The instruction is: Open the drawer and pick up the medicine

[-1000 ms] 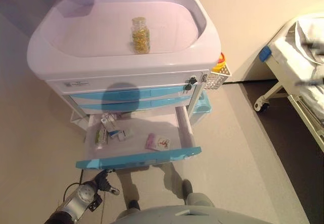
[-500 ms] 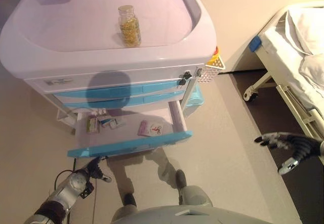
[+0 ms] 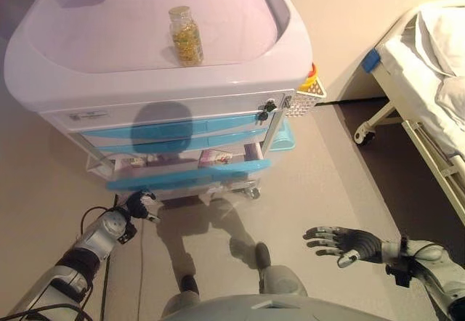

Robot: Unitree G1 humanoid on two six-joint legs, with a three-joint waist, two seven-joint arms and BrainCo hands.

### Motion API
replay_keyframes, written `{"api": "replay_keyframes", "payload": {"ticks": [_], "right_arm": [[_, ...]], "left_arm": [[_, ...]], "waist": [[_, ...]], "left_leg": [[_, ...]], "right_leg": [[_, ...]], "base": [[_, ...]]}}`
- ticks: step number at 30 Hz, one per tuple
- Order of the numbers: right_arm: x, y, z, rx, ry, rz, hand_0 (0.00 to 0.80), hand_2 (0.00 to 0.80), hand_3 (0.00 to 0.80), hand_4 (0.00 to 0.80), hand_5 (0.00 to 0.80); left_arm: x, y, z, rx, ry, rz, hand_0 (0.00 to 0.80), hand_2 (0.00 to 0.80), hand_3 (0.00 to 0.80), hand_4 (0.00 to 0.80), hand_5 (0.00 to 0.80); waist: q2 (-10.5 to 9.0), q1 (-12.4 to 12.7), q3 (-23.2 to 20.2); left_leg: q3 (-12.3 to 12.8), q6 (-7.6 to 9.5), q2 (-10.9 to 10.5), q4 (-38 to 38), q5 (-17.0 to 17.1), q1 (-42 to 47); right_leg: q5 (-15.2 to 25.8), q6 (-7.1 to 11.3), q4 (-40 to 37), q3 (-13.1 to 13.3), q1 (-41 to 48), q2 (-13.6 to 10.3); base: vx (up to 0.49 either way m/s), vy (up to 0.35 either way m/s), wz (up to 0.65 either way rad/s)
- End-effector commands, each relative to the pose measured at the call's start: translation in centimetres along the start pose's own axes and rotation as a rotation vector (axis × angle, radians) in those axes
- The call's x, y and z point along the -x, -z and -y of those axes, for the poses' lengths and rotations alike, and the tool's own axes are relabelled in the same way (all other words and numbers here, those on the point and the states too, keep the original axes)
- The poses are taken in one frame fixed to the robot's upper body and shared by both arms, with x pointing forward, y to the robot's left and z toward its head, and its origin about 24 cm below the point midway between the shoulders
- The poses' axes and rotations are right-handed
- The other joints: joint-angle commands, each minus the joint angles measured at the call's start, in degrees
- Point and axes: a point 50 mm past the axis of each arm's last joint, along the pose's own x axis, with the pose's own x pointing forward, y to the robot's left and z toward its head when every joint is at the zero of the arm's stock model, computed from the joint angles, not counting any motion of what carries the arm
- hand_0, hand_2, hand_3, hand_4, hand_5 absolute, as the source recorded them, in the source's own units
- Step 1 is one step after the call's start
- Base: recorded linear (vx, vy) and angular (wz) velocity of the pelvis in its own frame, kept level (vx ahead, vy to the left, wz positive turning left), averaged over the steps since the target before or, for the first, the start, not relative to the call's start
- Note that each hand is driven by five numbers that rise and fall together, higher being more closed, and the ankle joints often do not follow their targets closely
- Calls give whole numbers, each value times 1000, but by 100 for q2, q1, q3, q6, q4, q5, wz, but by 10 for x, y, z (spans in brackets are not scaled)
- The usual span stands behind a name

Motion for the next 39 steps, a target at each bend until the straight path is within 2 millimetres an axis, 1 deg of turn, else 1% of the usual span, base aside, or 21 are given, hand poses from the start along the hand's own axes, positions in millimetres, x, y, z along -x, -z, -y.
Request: {"api": "replay_keyframes", "payload": {"ticks": [1, 5, 6, 9, 12, 15, 17, 24, 25, 28, 30, 32, 37, 39], "right_arm": [[-14, -7, -5, -44, -76, 92, 0, 0, 0, 0, 0], [-29, -5, -10, -70, -120, 97, 0, 0, 0, 0, 0], [-33, -1, -12, -71, -135, 86, 0, 0, 0, 0, 0], [-37, 1, -13, -75, -148, 81, 0, 0, 0, 0, 0], [-39, -2, -12, -72, -150, 81, 0, 0, 0, 0, 0], [-40, -4, -11, -71, -149, 83, 0, 0, 0, 0, 0], [-40, -6, -9, -58, -147, 86, 0, 0, 0, 0, 0], [-38, -17, -3, -27, -117, 115, 0, 0, 0, 0, 0], [-36, -18, -2, -24, -112, 123, 0, 0, 0, 0, 0], [-34, -18, -2, -17, -106, 128, 0, 0, 0, 0, 0], [-33, -16, -2, -12, -101, 131, 0, 0, 0, 0, 0], [-32, -15, -2, -8, -101, 138, 0, 0, 0, 0, 0], [-35, -14, -4, 4, -98, 154, 0, 0, 0, 0, 0], [-38, -15, -6, 6, -99, 162, 0, 0, 0, 0, 0]], "left_arm": [[-5, -5, -29, 55, -115, -3, 0, 0, 0, 0, 0], [-10, -12, -35, 117, -147, 12, 0, 0, 0, 0, 0], [-11, -15, -38, 134, -152, 23, 0, 0, 0, 0, 0], [-13, -19, -46, 140, -164, 26, 0, 0, 0, 0, 0], [-15, -26, -59, 137, -179, 40, 0, 0, 0, 0, 0], [-15, -27, -68, 173, -198, 35, 0, 0, 0, 0, 0], [-15, -26, -79, 225, -209, 25, 0, 0, 0, 0, 0], [-12, -31, -116, 235, -256, 27, 0, 0, 0, 0, 0], [-9, -32, -125, 240, -265, 31, 0, 0, 0, 0, 0], [-5, -37, -141, 238, -293, 45, 0, 0, 0, 0, 0], [-1, -41, -157, 250, -325, 58, 0, 0, 0, 0, 0], [2, -48, -167, 260, -331, 85, 0, 0, 0, 0, 0], [3, -63, -176, 274, -320, 128, 0, 0, 0, 0, 0], [1, -68, -173, 304, -289, 157, 0, 0, 0, 0, 0]], "waist": [[-10, 19, -84], [13, 23, -52], [19, 20, -49], [17, -5, -32], [10, -45, 2], [5, -83, 37], [-9, -136, 97], [-98, -265, 334], [-120, -294, 403], [-160, -332, 506], [-194, -374, 619], [-228, -396, 691], [-278, -398, 844], [-300, -377, 890]], "left_leg": [[-141, 181, 96, 828, -73, -631], [-155, 184, 72, 843, -74, -675], [-150, 179, 77, 844, -71, -685], [-148, 172, 74, 838, -57, -699], [-114, 156, 90, 853, -43, -730], [-87, 149, 110, 877, -38, -758], [-50, 139, 130, 929, -32, -810], [61, 126, 151, 1115, -60, -1075], [86, 128, 154, 1184, -72, -1140], [124, 124, 182, 1305, -95, -1254], [154, 128, 207, 1421, -134, -1341], [179, 130, 216, 1510, -161, -1426], [165, 136, 234, 1735, -220, -1626], [140, 138, 238, 1825, -246, -1703]], "right_leg": [[-115, 235, 775, -206, -200, -251], [-109, 244, 758, -186, -234, -260], [-112, 248, 755, -184, -245, -262], [-105, 259, 743, -164, -260, -264], [-101, 270, 750, -145, -296, -267], [-104, 270, 769, -121, -332, -261], [-102, 266, 791, -81, -386, -254], [-43, 269, 801, 84, -639, -219], [-30, 272, 811, 125, -688, -216], [3, 280, 832, 171, -776, -217], [24, 280, 850, 196, -837, -220], [54, 279, 852, 204, -901, -228], [98, 273, 914, 222, -1044, -241], [95, 260, 948, 213, -1078, -244]], "base": [[0, 0, 0], [-12, 16, 0], [0, 0, 0], [0, 0, 0], [0, 0, 0], [0, 0, 0], [-18, 30, -7], [-52, 21, -14], [-49, 23, -20], [-47, 14, -10], [-56, 17, -6], [-50, 12, -5], [-52, 2, -3], [-54, -26, 2]]}}
